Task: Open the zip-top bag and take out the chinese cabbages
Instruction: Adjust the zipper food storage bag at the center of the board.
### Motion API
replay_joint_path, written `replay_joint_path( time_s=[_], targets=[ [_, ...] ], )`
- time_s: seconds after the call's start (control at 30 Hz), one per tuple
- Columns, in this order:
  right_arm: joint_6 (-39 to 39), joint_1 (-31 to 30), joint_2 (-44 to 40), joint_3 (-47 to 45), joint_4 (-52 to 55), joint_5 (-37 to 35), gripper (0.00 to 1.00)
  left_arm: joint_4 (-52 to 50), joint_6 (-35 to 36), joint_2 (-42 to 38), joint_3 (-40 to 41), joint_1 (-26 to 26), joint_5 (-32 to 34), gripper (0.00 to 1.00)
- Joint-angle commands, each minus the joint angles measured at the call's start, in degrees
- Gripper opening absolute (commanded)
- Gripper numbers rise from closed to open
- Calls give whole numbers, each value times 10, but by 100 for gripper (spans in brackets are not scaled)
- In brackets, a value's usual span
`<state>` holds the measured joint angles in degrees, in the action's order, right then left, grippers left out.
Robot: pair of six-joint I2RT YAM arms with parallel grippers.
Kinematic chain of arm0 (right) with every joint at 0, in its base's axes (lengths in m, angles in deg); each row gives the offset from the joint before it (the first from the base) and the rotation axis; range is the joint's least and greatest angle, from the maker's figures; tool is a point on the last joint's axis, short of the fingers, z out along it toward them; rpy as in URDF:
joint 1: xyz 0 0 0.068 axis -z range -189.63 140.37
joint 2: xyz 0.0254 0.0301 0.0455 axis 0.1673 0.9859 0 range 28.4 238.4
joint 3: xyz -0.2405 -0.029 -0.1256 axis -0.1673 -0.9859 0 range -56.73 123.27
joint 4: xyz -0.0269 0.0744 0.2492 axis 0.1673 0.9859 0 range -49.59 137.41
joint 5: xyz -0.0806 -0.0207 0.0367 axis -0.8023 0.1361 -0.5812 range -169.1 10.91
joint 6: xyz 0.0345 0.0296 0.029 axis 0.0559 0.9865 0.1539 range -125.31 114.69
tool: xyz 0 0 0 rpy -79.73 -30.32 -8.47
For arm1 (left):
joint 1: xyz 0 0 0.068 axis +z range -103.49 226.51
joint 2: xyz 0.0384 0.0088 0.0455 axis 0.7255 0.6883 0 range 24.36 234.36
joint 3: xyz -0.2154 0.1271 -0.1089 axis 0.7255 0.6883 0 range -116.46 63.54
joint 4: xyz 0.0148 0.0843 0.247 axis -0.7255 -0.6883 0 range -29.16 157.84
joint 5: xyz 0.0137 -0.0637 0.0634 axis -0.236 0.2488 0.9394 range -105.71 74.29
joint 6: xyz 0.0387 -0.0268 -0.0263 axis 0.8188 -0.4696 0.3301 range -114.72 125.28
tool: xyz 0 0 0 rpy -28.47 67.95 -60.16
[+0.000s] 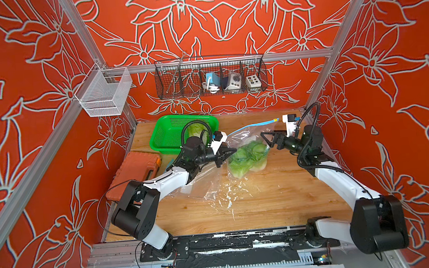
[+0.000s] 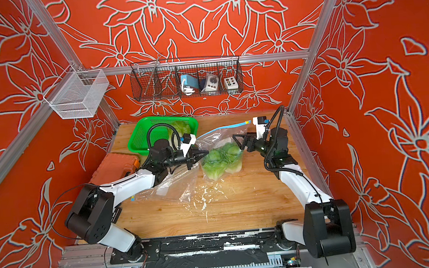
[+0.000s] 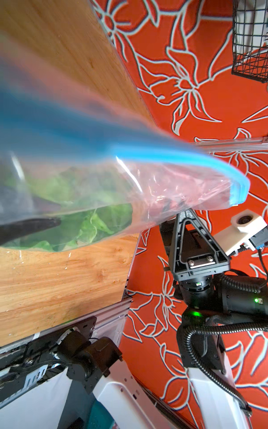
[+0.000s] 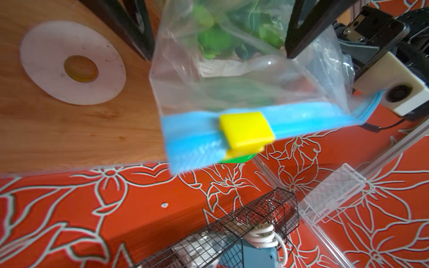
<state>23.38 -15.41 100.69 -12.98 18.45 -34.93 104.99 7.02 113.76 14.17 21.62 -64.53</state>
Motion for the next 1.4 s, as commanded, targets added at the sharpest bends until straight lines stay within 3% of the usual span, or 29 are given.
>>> replay_joint_path(
  time_s=[0.0, 0.07, 0.2, 0.23, 0.3, 0.33, 0.43, 0.57, 0.73, 0.9, 1.13, 1.23, 1.37],
  targets=[
    [-12, -1, 1, 9, -55, 62, 84, 0, 8, -7, -7, 7, -21, 0],
    [-1, -1, 1, 6, -67, 68, 72, 2, 4, -4, -8, 10, -16, 0],
    [1, -1, -20, -5, -68, 57, 32, 12, -6, -4, -5, 12, -1, 0],
    [-3, -2, -27, -7, -62, 53, 21, 15, -10, -5, -3, 12, 6, 4],
    [-13, -3, -41, -13, -47, 42, 2, 22, -15, -10, 0, 12, 21, 22],
    [-18, -5, -47, -15, -39, 38, 0, 27, -15, -15, 5, 13, 28, 35],
    [-30, -8, -63, -17, -19, 32, 0, 36, -11, -41, 16, 19, 45, 68],
    [-39, -19, -77, -14, 1, 33, 0, -18, 31, -107, 13, 23, 82, 82],
    [-45, -40, -79, -13, 8, 37, 0, -122, 109, -187, -19, 21, 146, 85],
    [-63, -74, -80, -4, 35, 24, 0, -266, 187, -198, -108, -8, 178, 86],
    [-65, -115, -79, 8, 43, 10, 0, -433, 307, -129, -234, -72, 157, 88],
    [-62, -125, -80, 10, 39, 10, 0, -503, 334, -87, -289, -81, 117, 86],
    [-59, -131, -77, 14, 37, 17, 0, -551, 363, -36, -339, -103, 112, 83]
  ],
)
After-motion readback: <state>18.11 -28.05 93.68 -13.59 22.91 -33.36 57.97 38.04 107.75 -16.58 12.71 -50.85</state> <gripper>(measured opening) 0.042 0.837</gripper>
